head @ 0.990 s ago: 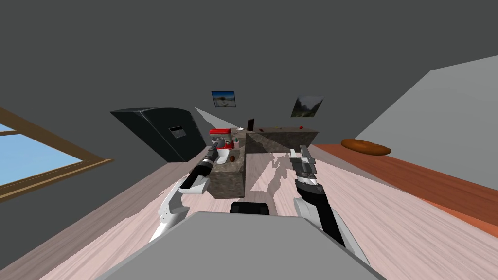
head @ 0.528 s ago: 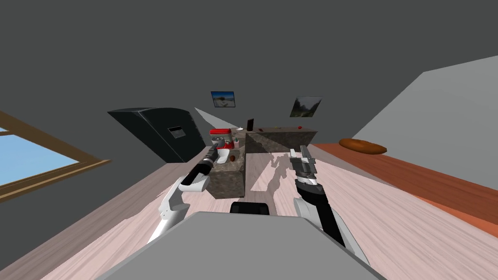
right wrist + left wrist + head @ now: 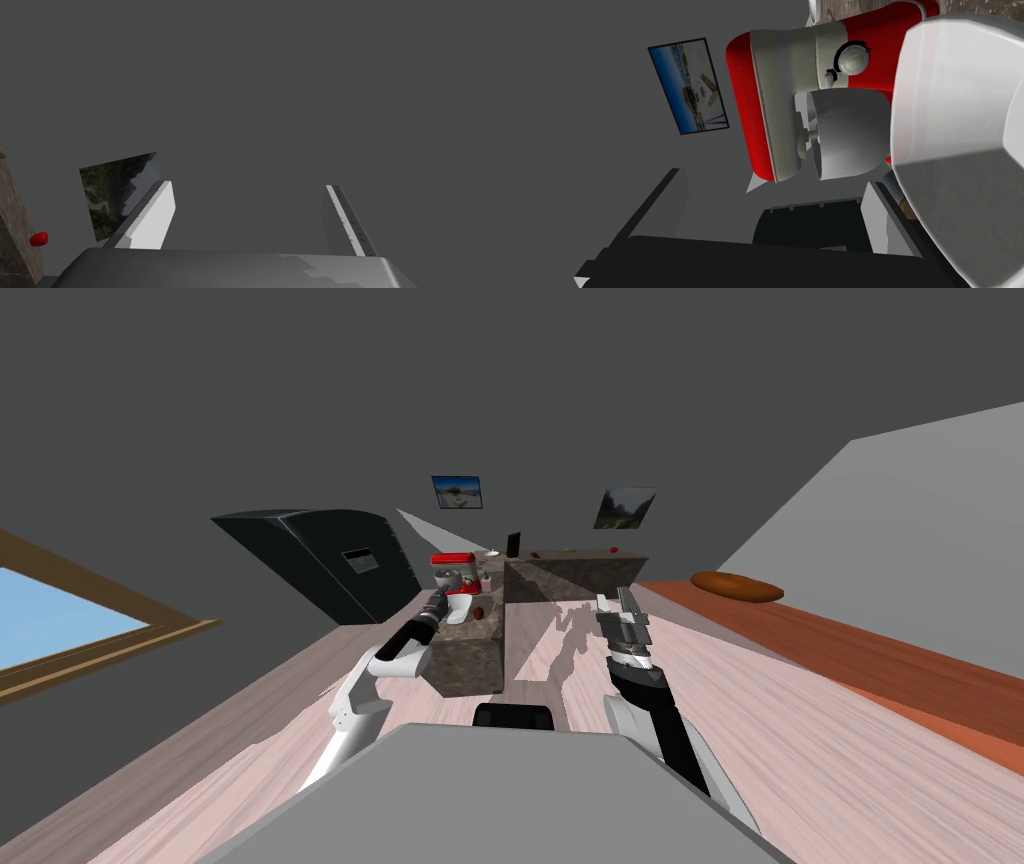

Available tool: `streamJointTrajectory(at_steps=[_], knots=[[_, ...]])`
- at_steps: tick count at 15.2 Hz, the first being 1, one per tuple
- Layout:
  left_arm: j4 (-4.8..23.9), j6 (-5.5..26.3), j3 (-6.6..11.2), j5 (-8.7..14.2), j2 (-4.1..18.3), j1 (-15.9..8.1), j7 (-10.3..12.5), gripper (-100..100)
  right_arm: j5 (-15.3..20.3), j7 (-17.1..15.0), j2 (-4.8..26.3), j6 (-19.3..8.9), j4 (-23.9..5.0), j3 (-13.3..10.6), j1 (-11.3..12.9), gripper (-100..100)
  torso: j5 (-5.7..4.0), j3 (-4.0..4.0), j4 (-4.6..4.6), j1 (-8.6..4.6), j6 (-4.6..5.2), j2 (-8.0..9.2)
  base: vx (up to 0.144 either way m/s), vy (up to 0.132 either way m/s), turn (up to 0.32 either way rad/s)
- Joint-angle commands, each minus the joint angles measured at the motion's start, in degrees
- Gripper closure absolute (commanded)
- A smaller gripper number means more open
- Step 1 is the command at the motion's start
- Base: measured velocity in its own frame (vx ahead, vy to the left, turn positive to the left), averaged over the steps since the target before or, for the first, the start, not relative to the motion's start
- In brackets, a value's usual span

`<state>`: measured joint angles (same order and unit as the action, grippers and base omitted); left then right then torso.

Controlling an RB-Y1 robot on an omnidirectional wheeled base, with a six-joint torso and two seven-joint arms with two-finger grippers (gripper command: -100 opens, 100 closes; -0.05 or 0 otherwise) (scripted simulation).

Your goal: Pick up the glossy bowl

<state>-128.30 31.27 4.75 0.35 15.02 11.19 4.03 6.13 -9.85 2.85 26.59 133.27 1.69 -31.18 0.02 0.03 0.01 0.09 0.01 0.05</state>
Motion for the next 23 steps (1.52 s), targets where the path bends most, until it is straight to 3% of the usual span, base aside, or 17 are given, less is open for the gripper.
streamJointTrajectory(at_steps=[1,15,16,19,20,23], knots=[[0.0,2.9,0.26,0.3,0.1,-0.8,0.3,-100,0.0,0.0,0.0,0.0,0.0,0.0,0.0,0,0.00,0.00,0.00,0.00,0.00,0.00,-0.023,0.024,-0.056],[0.2,17.5,1.44,1.7,0.5,-4.0,1.7,-100,0.0,0.0,0.0,0.0,0.0,0.0,0.0,0,0.01,-0.01,-0.01,0.01,-0.01,-0.02,-0.012,0.019,-0.029],[0.2,19.3,1.82,2.1,0.6,-5.1,2.2,-100,0.0,0.0,0.0,0.0,0.0,0.0,0.0,0,0.00,-0.02,-0.01,-0.01,-0.02,-0.03,-0.007,0.018,-0.032],[0.2,21.9,1.82,2.1,0.6,-5.1,2.2,-100,0.0,0.0,0.0,0.0,0.0,0.0,0.0,0,0.01,-0.02,-0.01,0.01,-0.01,-0.04,-0.006,0.020,-0.031],[0.3,24.1,2.20,2.6,0.7,-6.2,2.6,-100,0.0,0.0,0.0,0.0,0.0,0.0,0.0,0,0.01,-0.03,-0.01,-0.01,-0.01,-0.05,-0.004,0.017,-0.055],[0.3,26.2,2.20,2.6,0.7,-6.2,2.6,-100,0.0,0.0,0.0,0.0,0.0,0.0,0.0,0,0.01,-0.03,-0.01,0.00,-0.01,-0.05,-0.003,0.019,-0.026]])
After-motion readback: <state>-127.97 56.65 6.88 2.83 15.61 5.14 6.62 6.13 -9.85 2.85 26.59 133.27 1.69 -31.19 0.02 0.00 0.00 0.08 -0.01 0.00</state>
